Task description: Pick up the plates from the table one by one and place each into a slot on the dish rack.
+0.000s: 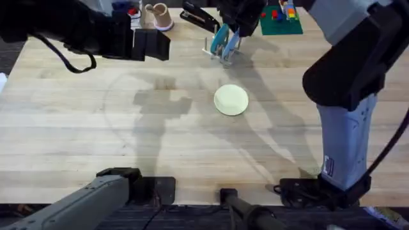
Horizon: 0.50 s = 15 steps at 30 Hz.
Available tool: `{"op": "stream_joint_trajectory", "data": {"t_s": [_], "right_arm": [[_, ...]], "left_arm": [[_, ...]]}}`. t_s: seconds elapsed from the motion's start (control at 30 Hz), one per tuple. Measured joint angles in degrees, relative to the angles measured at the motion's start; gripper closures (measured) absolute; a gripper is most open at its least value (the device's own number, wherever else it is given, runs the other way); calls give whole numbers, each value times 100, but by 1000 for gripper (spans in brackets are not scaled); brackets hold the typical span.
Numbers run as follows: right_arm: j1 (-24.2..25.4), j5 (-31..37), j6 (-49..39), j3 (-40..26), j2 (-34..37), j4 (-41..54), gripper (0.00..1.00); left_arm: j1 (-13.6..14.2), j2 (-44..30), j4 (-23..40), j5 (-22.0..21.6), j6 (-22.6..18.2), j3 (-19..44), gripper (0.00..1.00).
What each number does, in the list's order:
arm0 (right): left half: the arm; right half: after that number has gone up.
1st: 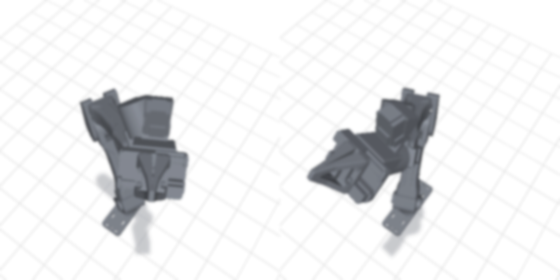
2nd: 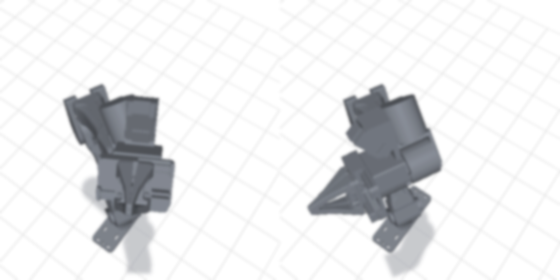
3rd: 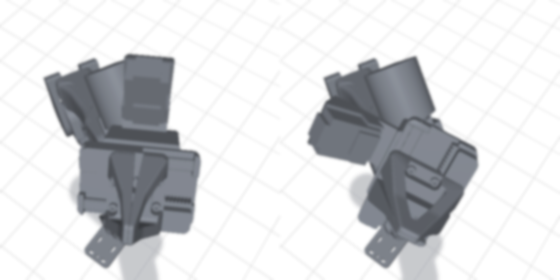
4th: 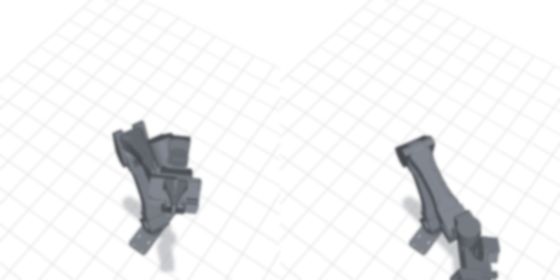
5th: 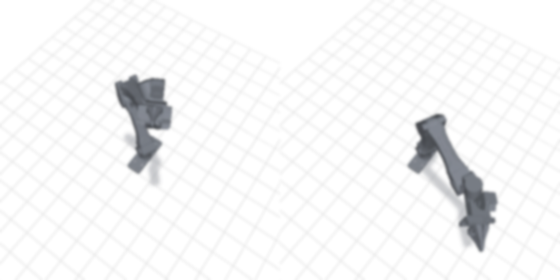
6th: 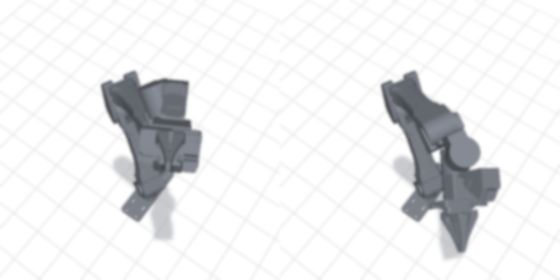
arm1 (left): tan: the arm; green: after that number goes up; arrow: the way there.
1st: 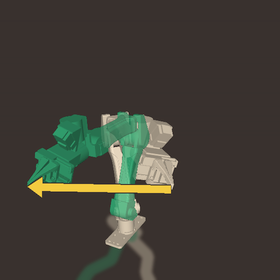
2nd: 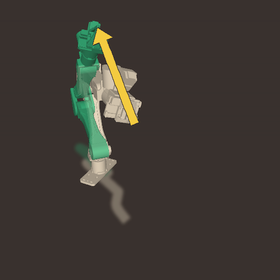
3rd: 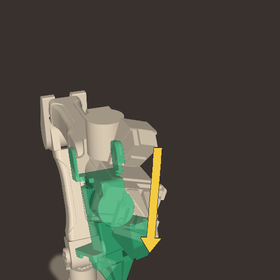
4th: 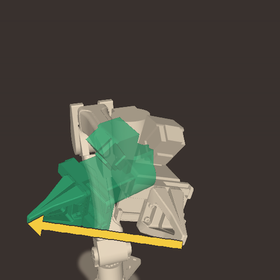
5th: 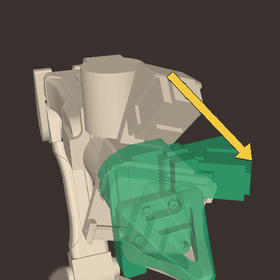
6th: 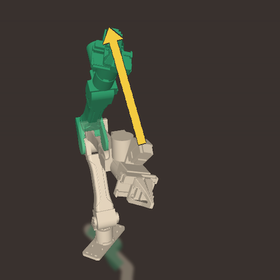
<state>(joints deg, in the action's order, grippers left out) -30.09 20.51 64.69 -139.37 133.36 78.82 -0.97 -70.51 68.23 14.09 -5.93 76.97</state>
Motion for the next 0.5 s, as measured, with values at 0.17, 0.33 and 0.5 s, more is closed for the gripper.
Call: {"op": "stream_joint_trajectory", "data": {"t_s": [0.17, 0.33, 0.5], "right_arm": [[0, 0, 0, 0, 0, 3, 770], [0, -11, -2, 0, 0, 5, 649], [0, -46, -2, 0, 0, 7, 639]], "left_arm": [[0, 1, 0, 2, 0, 0, 8], [0, 0, -2, 2, -1, 0, 7], [0, -1, -2, 2, 0, 0, 8]]}}
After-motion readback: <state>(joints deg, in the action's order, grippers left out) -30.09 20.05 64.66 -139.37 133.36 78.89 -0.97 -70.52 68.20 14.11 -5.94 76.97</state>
